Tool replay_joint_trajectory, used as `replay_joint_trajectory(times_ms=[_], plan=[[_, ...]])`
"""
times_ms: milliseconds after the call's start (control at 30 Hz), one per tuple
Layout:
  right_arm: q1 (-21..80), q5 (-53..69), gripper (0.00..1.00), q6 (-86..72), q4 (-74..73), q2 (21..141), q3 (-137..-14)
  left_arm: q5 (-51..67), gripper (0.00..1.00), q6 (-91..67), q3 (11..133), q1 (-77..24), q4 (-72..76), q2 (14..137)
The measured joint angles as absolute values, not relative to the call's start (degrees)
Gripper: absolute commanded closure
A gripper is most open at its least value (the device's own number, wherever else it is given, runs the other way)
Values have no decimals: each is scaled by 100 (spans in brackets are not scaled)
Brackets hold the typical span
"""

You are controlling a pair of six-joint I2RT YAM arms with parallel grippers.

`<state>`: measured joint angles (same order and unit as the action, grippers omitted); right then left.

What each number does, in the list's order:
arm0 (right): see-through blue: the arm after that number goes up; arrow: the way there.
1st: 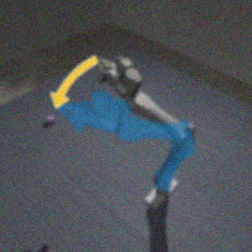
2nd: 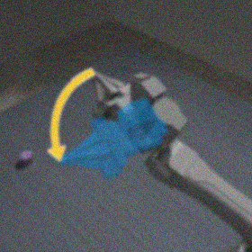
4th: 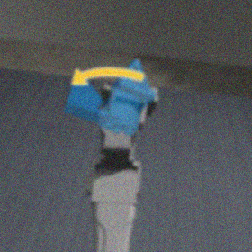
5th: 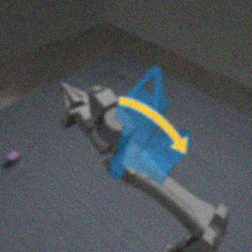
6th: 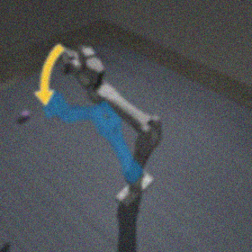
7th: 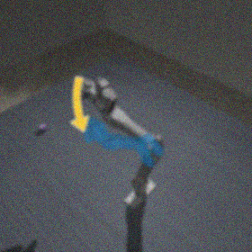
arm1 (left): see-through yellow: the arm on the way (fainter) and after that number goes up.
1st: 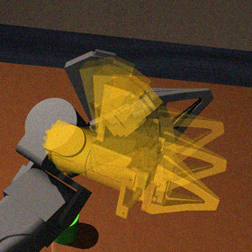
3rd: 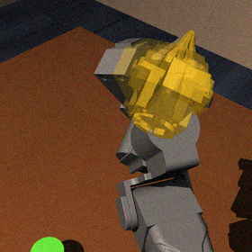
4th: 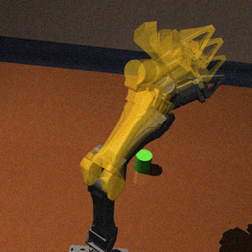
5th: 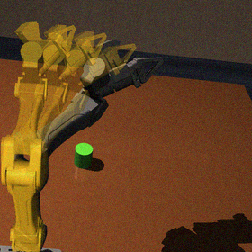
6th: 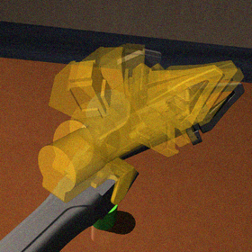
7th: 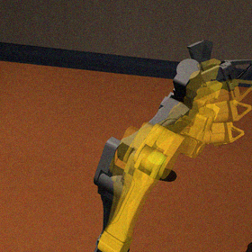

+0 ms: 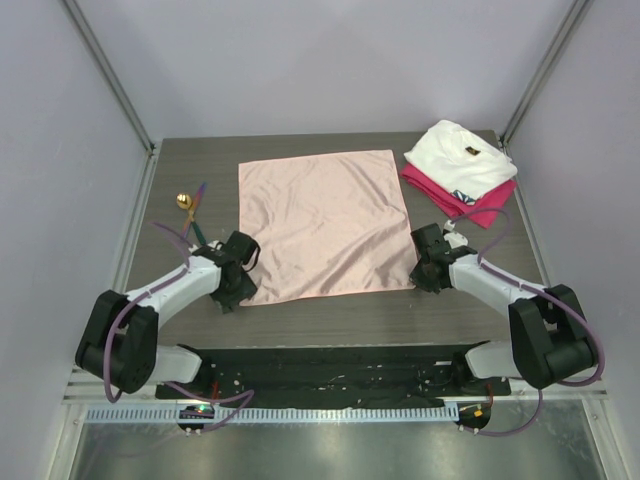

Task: Fold the napkin into a case and place the utensils inside
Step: Pick up the flattened napkin from the center of the board, then flatten the napkin at the center of the board.

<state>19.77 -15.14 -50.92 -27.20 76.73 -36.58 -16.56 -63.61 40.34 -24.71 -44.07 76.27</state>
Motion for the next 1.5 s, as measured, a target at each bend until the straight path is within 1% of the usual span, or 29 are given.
replay_joint_trajectory(times_ms=[200, 300, 333, 367, 433, 467, 533, 567, 600, 633, 833, 1000, 1100, 1233, 1433, 1500], plan=[[1977, -1509, 99, -5092, -2694, 7649, -3634, -1656, 46, -6471, 4034, -2571, -4296, 7874], [1977, -1507, 99, -5092, -2687, 7647, -3632, -1671, 52, -6545, 4049, -2593, -4254, 7924], [1977, -1507, 99, -5092, -2687, 7647, -3629, -1675, 55, -6565, 4049, -2600, -4235, 7929], [1977, -1505, 99, -5092, -2683, 7636, -3623, -1691, 60, -6576, 4049, -2604, -4215, 7933], [1977, -1494, 99, -5092, -2655, 7596, -3586, -1743, 65, -6595, 4047, -2615, -4167, 7940], [1977, -1487, 99, -5092, -2641, 7577, -3568, -1780, 71, -6589, 4042, -2617, -4143, 7940], [1977, -1459, 99, -5089, -2641, 7533, -3535, -1822, 77, -6580, 4036, -2620, -4091, 7940], [1977, -1437, 99, -5087, -2641, 7520, -3527, -1831, 88, -6580, 4034, -2617, -4062, 7940], [1977, -1411, 99, -5083, -2637, 7502, -3514, -1841, 95, -6576, 4032, -2620, -4034, 7940], [1979, -1369, 99, -5065, -2637, 7483, -3500, -1848, 99, -6554, 4032, -2620, -3997, 7937], [1979, -1179, 99, -4764, -2635, 7277, -3492, -1916, 100, -6458, 4034, -2620, -3966, 7780], [1979, -932, 99, -4246, -2633, 6523, -3632, -1785, 100, -5937, 4351, -2620, -4088, 6816], [1977, -648, 99, -3824, -2613, 5824, -3972, -1527, 100, -5544, 4993, -2620, -4123, 6171], [1979, -128, 99, -3203, -2532, 4923, -4941, -1066, 100, -4930, 6182, -2620, -4045, 5363], [1979, 1197, 99, -2327, -2231, 3476, -6554, -34, 100, -4160, 7605, -2620, -3675, 4119], [1979, 1522, 99, -2239, -2056, 3083, -6812, 196, 100, -3983, 7935, -2620, -3531, 3791]])
